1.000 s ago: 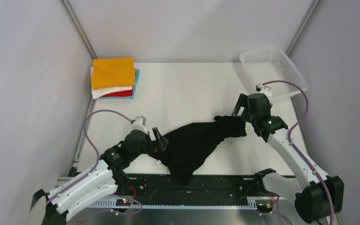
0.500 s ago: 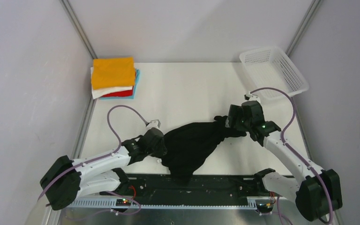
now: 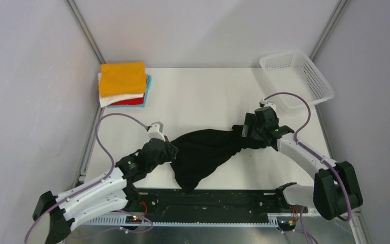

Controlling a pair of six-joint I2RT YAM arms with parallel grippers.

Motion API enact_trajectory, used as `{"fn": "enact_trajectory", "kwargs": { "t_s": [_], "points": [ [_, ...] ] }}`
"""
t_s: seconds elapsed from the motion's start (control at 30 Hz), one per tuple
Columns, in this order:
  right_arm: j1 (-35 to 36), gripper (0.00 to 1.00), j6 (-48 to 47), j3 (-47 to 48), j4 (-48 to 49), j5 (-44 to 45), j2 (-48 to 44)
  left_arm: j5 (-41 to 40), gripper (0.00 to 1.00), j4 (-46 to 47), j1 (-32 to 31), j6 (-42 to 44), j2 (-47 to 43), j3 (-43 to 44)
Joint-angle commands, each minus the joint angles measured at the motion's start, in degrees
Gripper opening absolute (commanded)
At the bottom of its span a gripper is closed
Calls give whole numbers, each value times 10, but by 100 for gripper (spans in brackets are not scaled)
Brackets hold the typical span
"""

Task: Fold and stack the t-shirts
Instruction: Flatten out the tshirt

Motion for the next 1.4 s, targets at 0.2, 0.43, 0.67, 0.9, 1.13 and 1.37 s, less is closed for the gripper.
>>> {"fn": "enact_trajectory", "kwargs": {
  "t_s": [0.2,0.43,0.67,0.9,1.13,1.37],
  "points": [
    [-33,83,25,25,2,2,90,-71,0,14,-2,32,25,11],
    [-48,0,20,33,46,-11,54,-120,0,5,6,53,11,30],
    [-59,0,-26,67,22,15,-159,-202,0,-20,24,122,-76,125],
    [-58,0,-54,144,0,-44,-372,-178,0,-19,25,215,-199,242],
    [-58,0,-79,212,11,-116,-494,-89,0,-18,25,270,-300,325],
    [-58,0,-46,236,-49,-153,-514,-36,0,-19,25,279,-283,357]
  ]
}}
